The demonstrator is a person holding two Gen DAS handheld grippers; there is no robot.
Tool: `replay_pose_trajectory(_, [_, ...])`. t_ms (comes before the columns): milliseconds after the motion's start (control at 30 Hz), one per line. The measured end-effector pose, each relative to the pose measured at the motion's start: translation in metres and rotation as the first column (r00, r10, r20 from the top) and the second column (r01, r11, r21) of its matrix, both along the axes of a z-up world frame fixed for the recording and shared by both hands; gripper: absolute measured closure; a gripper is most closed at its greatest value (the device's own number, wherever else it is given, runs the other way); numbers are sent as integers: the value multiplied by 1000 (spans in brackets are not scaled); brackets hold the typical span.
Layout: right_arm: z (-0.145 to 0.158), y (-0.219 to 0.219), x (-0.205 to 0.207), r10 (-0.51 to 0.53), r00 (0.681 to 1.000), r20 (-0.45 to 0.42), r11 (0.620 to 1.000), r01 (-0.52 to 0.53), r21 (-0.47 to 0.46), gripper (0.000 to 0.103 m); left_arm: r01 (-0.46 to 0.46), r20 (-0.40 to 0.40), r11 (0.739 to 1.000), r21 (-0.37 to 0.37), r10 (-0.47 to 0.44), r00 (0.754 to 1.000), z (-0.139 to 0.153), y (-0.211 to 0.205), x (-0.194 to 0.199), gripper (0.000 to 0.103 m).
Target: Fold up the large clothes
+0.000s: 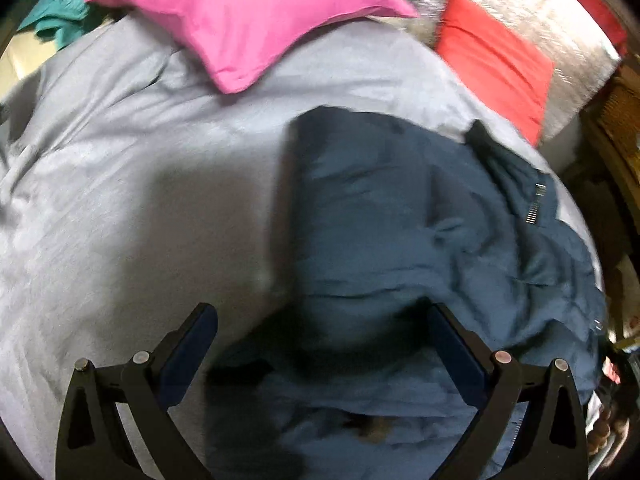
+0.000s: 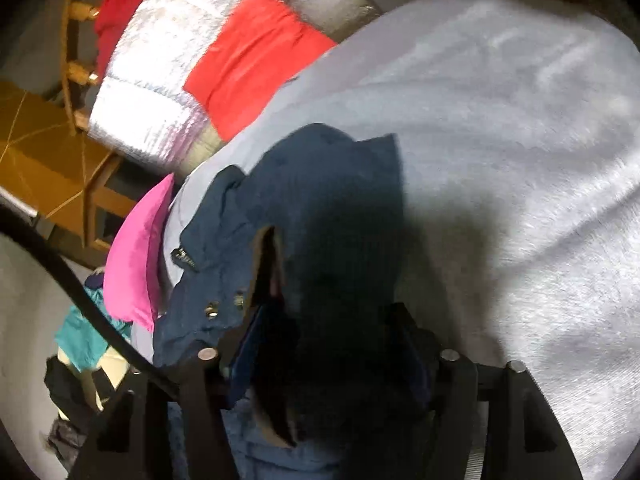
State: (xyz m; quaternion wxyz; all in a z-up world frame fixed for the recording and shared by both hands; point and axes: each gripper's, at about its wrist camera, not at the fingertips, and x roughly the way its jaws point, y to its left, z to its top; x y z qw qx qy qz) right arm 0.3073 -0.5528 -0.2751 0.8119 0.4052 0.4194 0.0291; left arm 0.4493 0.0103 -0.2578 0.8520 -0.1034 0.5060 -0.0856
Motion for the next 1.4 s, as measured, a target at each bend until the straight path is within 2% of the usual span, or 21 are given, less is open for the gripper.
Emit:
replay_pose_trajectory(67, [11, 7, -2, 17, 999, 32, 1000, -17, -21, 52, 27, 16, 1000, 9, -27, 1000, 5, -9, -1, 0])
replay_pose_trajectory(133, [18, 11, -2, 29, 998, 52, 998, -26, -56, 54, 32, 21, 998, 63, -33, 999, 5, -17, -3, 0])
replay_pose_trajectory(200, [12, 14, 1, 21, 1000, 14, 996, -20, -85, 54, 26, -2, 995, 99, -26, 1000, -5, -21, 0, 0])
replay_pose_trajectory(267, [1, 16, 4, 11, 999, -39, 995, -14, -98, 54, 21, -23, 996, 89, -19, 1000, -9, -18, -3, 0])
replay_pose_trajectory(367, [8, 16, 0, -3, 999, -36, 994, -1, -111, 54, 9, -10, 994, 105, -8, 1000, 0, -17, -6, 0])
replay_pose_trajectory(467, [34, 17, -10, -21, 1000, 24, 985, 24, -169, 54, -14, 50, 991, 134, 8, 999, 17, -14, -14, 0])
replay_pose_trajectory(600, [65, 21, -25, -34, 989, 144, 968, 69, -242, 54, -36, 138, 996, 78, 24, 990, 45, -5, -23, 0])
replay_pose_trajectory(667, [70, 23, -25, -34, 985, 169, 960, 79, -270, 54, -41, 172, 998, 57, 31, 985, 51, -5, -24, 0])
replay_pose_trajectory(833, [45, 13, -9, -64, 988, 138, 975, 92, -204, 54, -58, 134, 997, 50, 51, 990, 33, 0, -15, 0])
replay_pose_trajectory(933, [32, 8, -1, -69, 992, 108, 977, 89, -194, 54, -82, 60, 995, 53, 79, 995, 9, 3, -5, 0])
replay_pose_trajectory(1000, [21, 5, 6, -62, 995, 83, 984, 75, -161, 54, -82, 13, 996, 18, 81, 997, -4, 4, 1, 0])
replay_pose_trajectory(1100, [12, 4, 15, -47, 997, 57, 992, 53, -115, 53, -62, 9, 998, -19, 63, 998, -2, -1, -1, 0])
replay_pose_trajectory(1267, [27, 1, 18, -55, 992, 115, 993, 67, -99, 49, -15, 63, 998, 61, 11, 998, 9, -17, -3, 0])
replay_pose_trajectory(1333, [23, 1, 22, -51, 995, 87, 991, 61, -120, 48, -23, 33, 997, 74, 20, 999, -1, -19, -1, 0])
replay_pose_trajectory(1400, [9, 2, 26, -36, 999, 32, 994, 40, -103, 48, -29, 20, 997, 75, 28, 999, -6, -20, -2, 0])
